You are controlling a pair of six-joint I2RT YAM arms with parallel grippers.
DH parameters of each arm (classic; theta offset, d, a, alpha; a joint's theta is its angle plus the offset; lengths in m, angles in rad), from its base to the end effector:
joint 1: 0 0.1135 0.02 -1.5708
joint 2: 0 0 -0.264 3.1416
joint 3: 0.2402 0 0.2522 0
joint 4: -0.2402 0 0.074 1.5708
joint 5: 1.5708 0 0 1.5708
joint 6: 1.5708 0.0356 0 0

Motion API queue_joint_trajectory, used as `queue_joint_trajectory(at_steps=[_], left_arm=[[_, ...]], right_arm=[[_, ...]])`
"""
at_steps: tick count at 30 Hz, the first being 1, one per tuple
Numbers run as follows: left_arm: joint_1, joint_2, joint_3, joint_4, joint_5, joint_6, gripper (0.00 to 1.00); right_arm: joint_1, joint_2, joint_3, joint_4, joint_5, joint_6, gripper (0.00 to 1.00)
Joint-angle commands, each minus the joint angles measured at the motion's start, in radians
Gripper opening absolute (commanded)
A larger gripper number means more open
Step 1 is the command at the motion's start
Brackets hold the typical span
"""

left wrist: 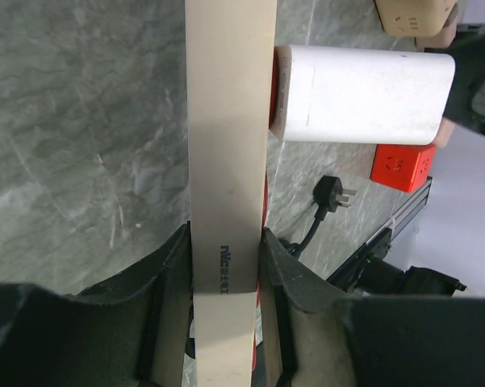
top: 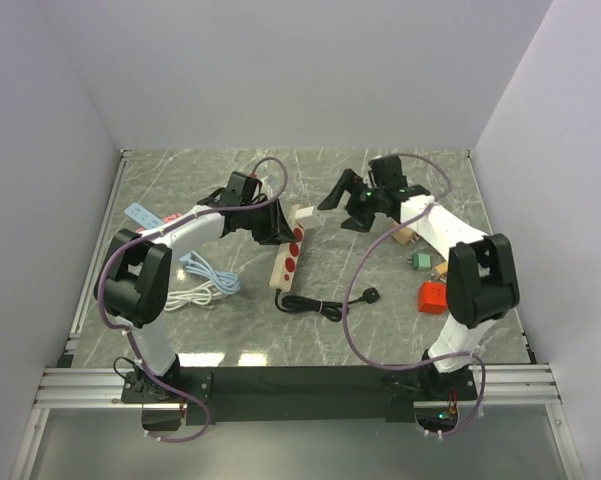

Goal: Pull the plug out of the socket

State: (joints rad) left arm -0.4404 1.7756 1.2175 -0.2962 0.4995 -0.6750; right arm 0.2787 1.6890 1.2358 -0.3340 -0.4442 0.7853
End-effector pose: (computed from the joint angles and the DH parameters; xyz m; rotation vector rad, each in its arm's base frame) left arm 0.3386 -0.1784 0.2138 -0.0573 2.5955 -1.0714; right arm 0.3540 0.1172 0.2472 0.4001 2.4751 1.0090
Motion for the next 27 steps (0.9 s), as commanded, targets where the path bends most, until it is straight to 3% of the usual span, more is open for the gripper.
queue_joint_trajectory(at_steps=[1, 8, 18, 22, 27], left_arm=[[-0.017, -0.025, 0.047, 0.081, 0.059, -0.015, 0.01], [-0.026, -0.031, 0.031, 0.098, 0.056, -0.031, 0.01], [-0.026, -0.038, 0.042, 0.104, 0.050, -0.044, 0.01], [-0.026, -0.044, 0.033, 0.108, 0.045, -0.051, 0.01], [-0.026, -0.045, 0.008, 0.117, 0.037, -0.055, 0.01]], right_arm=[[0.037, 0.043, 0.128, 0.067, -0.067, -0.044, 0.97], [0.077, 0.113, 0.145, 0.095, -0.097, -0.017, 0.98], [0.132, 0.201, 0.206, -0.016, -0.057, -0.034, 0.99], [0.134, 0.209, 0.198, 0.024, -0.083, -0.009, 0.86], [0.131, 0.198, 0.185, 0.050, -0.076, 0.015, 0.57]])
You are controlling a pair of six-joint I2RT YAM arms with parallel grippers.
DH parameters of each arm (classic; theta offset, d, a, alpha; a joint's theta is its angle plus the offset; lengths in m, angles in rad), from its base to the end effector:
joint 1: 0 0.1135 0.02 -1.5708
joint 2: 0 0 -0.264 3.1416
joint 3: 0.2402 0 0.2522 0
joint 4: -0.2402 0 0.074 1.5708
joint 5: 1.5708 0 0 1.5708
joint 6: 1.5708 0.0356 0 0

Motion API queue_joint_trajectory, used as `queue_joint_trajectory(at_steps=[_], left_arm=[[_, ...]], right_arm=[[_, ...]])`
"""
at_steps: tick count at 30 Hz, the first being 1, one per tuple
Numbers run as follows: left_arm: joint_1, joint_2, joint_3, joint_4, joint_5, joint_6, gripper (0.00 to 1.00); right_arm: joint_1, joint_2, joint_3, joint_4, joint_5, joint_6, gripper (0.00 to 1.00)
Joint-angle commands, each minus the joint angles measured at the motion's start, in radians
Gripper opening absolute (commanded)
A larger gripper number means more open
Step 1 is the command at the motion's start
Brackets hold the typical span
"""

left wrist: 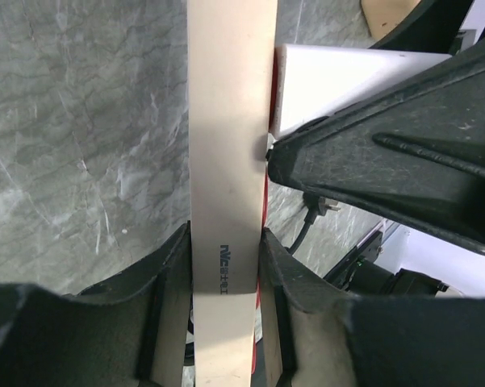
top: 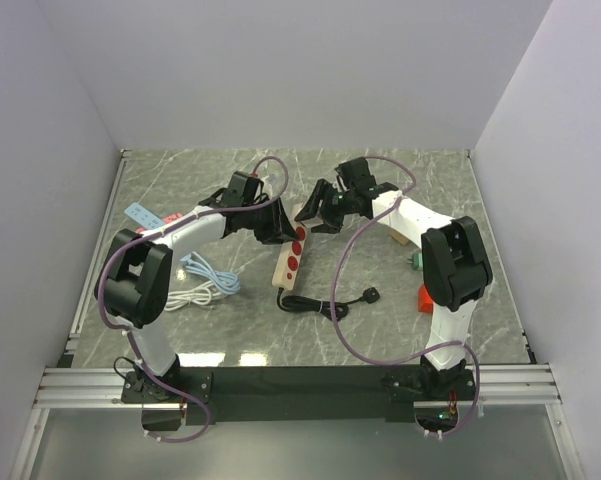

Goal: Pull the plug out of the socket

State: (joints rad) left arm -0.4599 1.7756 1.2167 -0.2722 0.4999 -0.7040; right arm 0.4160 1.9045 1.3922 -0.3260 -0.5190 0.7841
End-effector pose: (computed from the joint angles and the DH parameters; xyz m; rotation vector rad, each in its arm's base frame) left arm 0.3366 -0.1858 0.2152 -0.0605 2.5846 -1.0969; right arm 0.3766 0.1857 0.2172 0.2149 2.5966 1.1293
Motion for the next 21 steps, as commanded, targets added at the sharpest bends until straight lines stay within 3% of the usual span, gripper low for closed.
queue_joint_trajectory(at_steps=[1, 2, 6, 17, 21], left_arm=[[-0.006, -0.048, 0.006, 0.094, 0.038, -0.026, 0.01], [-0.005, -0.050, 0.003, 0.094, 0.035, -0.022, 0.01], [-0.006, -0.045, -0.020, 0.081, 0.000, -0.003, 0.01], [0.059, 0.025, -0.166, 0.142, -0.064, -0.022, 0.00], [0.063, 0.028, -0.122, 0.125, -0.061, -0.011, 0.00]], right_arm=[[-0.008, -0.019, 0.025, 0.044, -0.003, 0.020, 0.53], [-0.013, -0.019, 0.030, 0.044, -0.004, 0.020, 0.46], [-0.039, -0.027, 0.027, 0.044, -0.051, 0.029, 0.00], [-0.264, -0.177, -0.041, -0.010, -0.312, -0.037, 0.00], [-0.289, -0.186, 0.014, -0.167, -0.247, -0.114, 0.00]])
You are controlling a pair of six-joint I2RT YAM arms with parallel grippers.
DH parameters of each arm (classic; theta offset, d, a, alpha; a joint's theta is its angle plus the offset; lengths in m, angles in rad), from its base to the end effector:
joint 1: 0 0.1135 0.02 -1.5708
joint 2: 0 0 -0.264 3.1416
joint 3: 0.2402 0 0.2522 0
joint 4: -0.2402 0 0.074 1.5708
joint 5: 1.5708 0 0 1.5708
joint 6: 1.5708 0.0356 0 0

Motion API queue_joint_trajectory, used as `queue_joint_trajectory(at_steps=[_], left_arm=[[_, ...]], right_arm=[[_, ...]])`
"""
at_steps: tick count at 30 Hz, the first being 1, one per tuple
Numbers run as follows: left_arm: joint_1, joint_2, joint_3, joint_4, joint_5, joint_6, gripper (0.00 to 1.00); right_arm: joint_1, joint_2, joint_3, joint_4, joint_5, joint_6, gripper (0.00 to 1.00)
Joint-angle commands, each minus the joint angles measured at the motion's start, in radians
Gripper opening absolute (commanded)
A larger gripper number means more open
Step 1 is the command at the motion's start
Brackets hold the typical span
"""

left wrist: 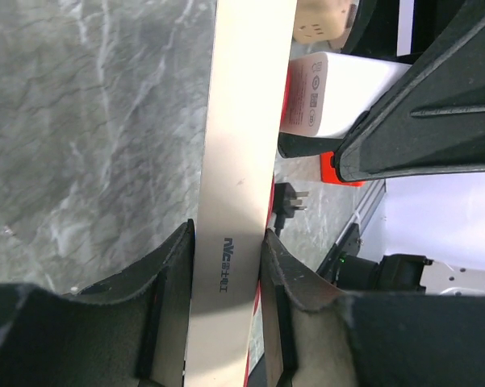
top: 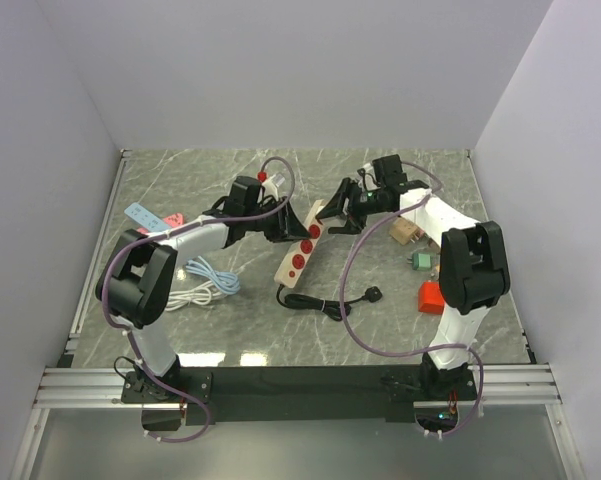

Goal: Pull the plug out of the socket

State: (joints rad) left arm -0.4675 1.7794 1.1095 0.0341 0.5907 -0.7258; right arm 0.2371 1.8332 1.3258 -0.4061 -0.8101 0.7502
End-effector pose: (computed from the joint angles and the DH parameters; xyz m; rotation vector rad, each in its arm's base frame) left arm 0.3368 -0.1922 0.2052 0.0559 2.4010 -1.2708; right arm 0.3749 0.1171 0.2239 0.2915 2.6063 1.3991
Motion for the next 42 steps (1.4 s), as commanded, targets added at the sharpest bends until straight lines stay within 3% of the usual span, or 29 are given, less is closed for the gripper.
queue_joint_trajectory(at_steps=[1, 6, 10, 16, 19, 23, 27, 30, 35, 42], left_arm=[[0.070, 0.028, -0.002, -0.186, -0.146, 0.011, 0.00], [0.066, 0.038, 0.084, -0.195, -0.129, -0.017, 0.00], [0.055, 0.055, 0.160, -0.247, -0.155, -0.020, 0.01], [0.052, 0.077, 0.246, -0.347, -0.244, -0.014, 0.01], [0.055, 0.072, 0.266, -0.384, -0.284, 0.002, 0.00], [0.078, 0.058, 0.251, -0.384, -0.281, 0.000, 0.01], [0.115, -0.001, 0.248, -0.385, -0.288, 0.014, 0.00], [0.220, -0.041, 0.257, -0.421, -0.319, 0.029, 0.00], [0.508, -0.023, 0.314, -0.500, -0.344, 0.051, 0.00], [0.671, 0.073, 0.441, -0.546, -0.419, 0.092, 0.00]], right_arm=[[-0.105, -0.117, 0.093, -0.106, 0.096, -0.083, 0.00], [-0.044, -0.143, 0.104, -0.154, 0.279, -0.002, 0.00], [0.088, -0.104, 0.153, -0.223, 0.394, 0.005, 0.00], [0.130, -0.080, 0.214, -0.321, 0.508, -0.014, 0.00], [0.099, -0.101, 0.219, -0.350, 0.502, -0.046, 0.00], [-0.019, -0.181, 0.167, -0.321, 0.355, -0.081, 0.00], [-0.149, -0.221, 0.161, -0.397, 0.428, -0.140, 0.00], [-0.214, -0.226, 0.133, -0.422, 0.509, -0.144, 0.00], [-0.271, -0.186, 0.079, -0.422, 0.590, -0.140, 0.00], [-0.311, -0.132, 0.036, -0.393, 0.775, -0.082, 0.00]])
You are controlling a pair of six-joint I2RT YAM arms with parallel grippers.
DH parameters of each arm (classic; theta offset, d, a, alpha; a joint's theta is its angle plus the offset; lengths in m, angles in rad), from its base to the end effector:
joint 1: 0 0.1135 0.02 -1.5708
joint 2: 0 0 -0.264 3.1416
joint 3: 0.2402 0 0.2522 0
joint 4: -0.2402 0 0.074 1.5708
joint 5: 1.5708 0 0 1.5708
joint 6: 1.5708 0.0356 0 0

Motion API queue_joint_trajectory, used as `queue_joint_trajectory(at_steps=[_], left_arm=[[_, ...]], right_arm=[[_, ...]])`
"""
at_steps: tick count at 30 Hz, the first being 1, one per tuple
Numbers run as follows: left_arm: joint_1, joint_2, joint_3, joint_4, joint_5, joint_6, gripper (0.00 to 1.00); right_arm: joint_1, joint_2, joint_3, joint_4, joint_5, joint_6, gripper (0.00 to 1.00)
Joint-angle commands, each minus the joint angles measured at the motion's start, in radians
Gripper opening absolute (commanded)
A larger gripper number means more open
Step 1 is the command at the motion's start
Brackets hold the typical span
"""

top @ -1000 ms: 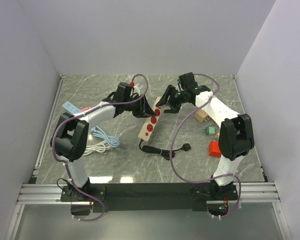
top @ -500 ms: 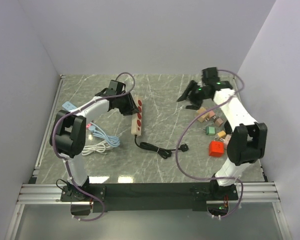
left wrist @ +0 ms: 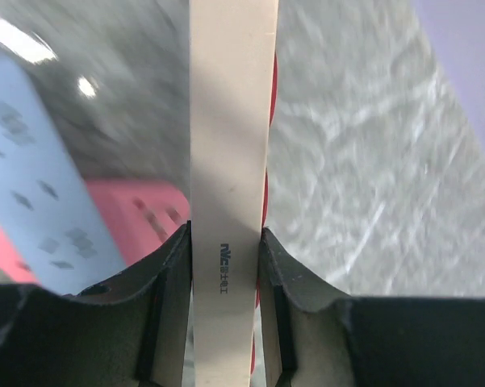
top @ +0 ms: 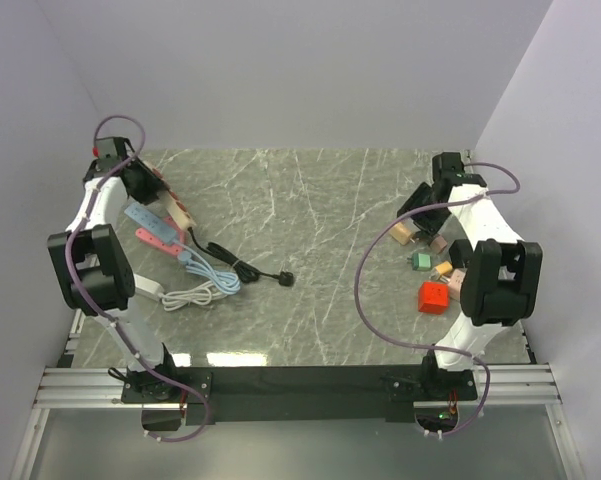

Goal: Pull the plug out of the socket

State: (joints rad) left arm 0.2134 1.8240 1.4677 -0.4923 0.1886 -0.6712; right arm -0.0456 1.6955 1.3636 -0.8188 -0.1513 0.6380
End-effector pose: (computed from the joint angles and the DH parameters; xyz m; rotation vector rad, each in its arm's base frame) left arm 0.4008 0.0800 0.2581 -0.9675 2.2469 -0.4347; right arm 0.3484 -0.0105 0.2527 0.8831 2.6151 0.3718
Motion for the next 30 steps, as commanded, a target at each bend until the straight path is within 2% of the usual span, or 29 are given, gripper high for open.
queue_joint_trajectory(at_steps=[1, 5, 8, 11, 12, 13, 15, 17, 18, 21, 22, 23, 24, 26, 30], left_arm=[[0.013, 0.043, 0.095, -0.019, -0.009, 0.041, 0.00], [0.055, 0.118, 0.143, -0.023, 0.011, 0.035, 0.01], [0.066, 0.175, 0.164, -0.037, 0.018, 0.033, 0.01], [0.075, 0.187, 0.149, -0.025, 0.026, 0.027, 0.25], [0.078, 0.193, 0.148, -0.019, 0.032, 0.022, 0.36], [0.081, 0.195, 0.146, -0.017, 0.031, 0.018, 0.53], [0.080, 0.189, 0.134, 0.006, 0.048, 0.016, 0.66], [0.080, 0.184, 0.125, 0.015, 0.060, 0.013, 0.74], [0.080, 0.179, 0.125, 0.009, 0.063, 0.012, 0.83], [0.078, 0.158, 0.122, 0.000, 0.068, 0.021, 0.92], [0.080, 0.149, 0.111, 0.004, 0.074, 0.024, 0.93], [0.080, 0.121, 0.102, 0.009, 0.078, 0.022, 0.95], [0.080, 0.106, 0.091, 0.015, 0.096, 0.019, 0.99], [0.078, 0.054, 0.051, 0.044, 0.121, 0.009, 0.99], [0.066, -0.020, 0.008, 0.029, 0.158, 0.016, 1.00]], right_arm=[[-0.036, 0.013, -0.003, 0.027, 0.119, 0.035, 0.00], [-0.057, 0.052, 0.017, 0.012, 0.124, 0.042, 0.00], [-0.063, 0.023, -0.009, -0.023, 0.150, 0.032, 0.00], [-0.074, -0.049, -0.105, 0.013, 0.176, 0.045, 0.00], [-0.079, -0.057, -0.125, 0.044, 0.176, 0.052, 0.00], [-0.088, -0.048, -0.147, 0.050, 0.171, 0.055, 0.05], [-0.092, -0.021, -0.143, 0.055, 0.162, 0.061, 0.08], [-0.099, 0.016, -0.136, 0.063, 0.162, 0.068, 0.12], [-0.102, 0.024, -0.136, 0.070, 0.156, 0.074, 0.15], [-0.111, 0.017, -0.149, 0.098, 0.156, 0.084, 0.42], [-0.111, 0.000, -0.147, 0.101, 0.154, 0.084, 0.61], [-0.112, -0.008, -0.143, 0.105, 0.156, 0.084, 0.69], [-0.112, -0.014, -0.138, 0.101, 0.162, 0.078, 0.75], [-0.112, -0.023, -0.103, 0.081, 0.168, 0.069, 0.88], [-0.117, -0.052, -0.070, 0.030, 0.173, 0.045, 0.93]])
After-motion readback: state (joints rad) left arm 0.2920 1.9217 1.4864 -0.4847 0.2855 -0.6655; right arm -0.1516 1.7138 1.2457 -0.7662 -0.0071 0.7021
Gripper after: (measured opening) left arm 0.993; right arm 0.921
